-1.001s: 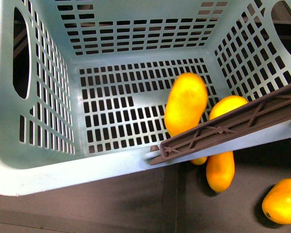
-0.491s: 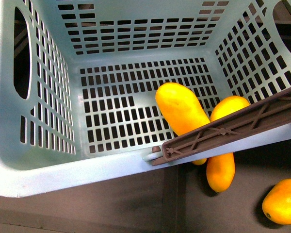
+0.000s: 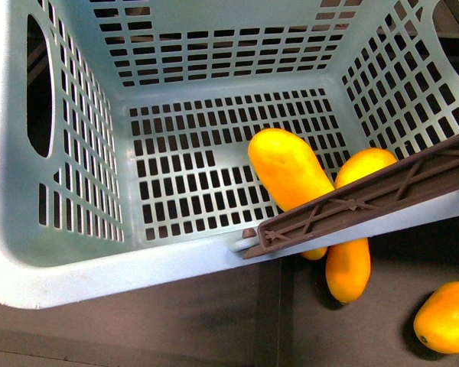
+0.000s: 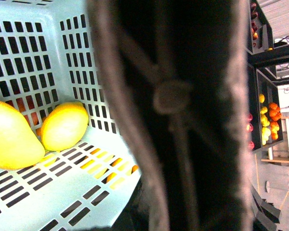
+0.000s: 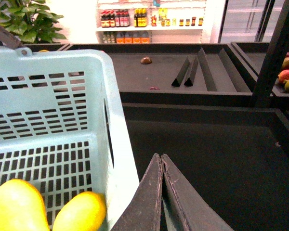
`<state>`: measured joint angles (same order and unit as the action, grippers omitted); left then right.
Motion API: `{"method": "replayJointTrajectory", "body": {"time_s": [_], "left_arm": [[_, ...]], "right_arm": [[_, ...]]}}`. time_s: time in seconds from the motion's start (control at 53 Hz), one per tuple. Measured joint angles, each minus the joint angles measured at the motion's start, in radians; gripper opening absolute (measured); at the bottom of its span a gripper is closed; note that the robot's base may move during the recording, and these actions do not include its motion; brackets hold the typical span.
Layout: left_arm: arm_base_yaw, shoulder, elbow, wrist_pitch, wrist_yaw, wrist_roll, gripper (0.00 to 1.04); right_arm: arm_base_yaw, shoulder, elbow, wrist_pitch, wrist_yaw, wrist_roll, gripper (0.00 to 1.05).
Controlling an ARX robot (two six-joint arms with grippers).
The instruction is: Pick lemon and mango into basket
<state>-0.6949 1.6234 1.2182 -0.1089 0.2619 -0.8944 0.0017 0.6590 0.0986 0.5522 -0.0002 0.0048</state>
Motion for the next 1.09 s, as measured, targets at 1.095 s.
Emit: {"method": "replayJointTrajectory", "body": {"time_s": [1.095], "left_arm": [[0.000, 0.000, 0.000, 0.000, 0.000, 0.002, 0.04]], "right_arm": [[0.000, -0.440, -0.081, -0.333, 0.002, -0.001, 0.02]]}}
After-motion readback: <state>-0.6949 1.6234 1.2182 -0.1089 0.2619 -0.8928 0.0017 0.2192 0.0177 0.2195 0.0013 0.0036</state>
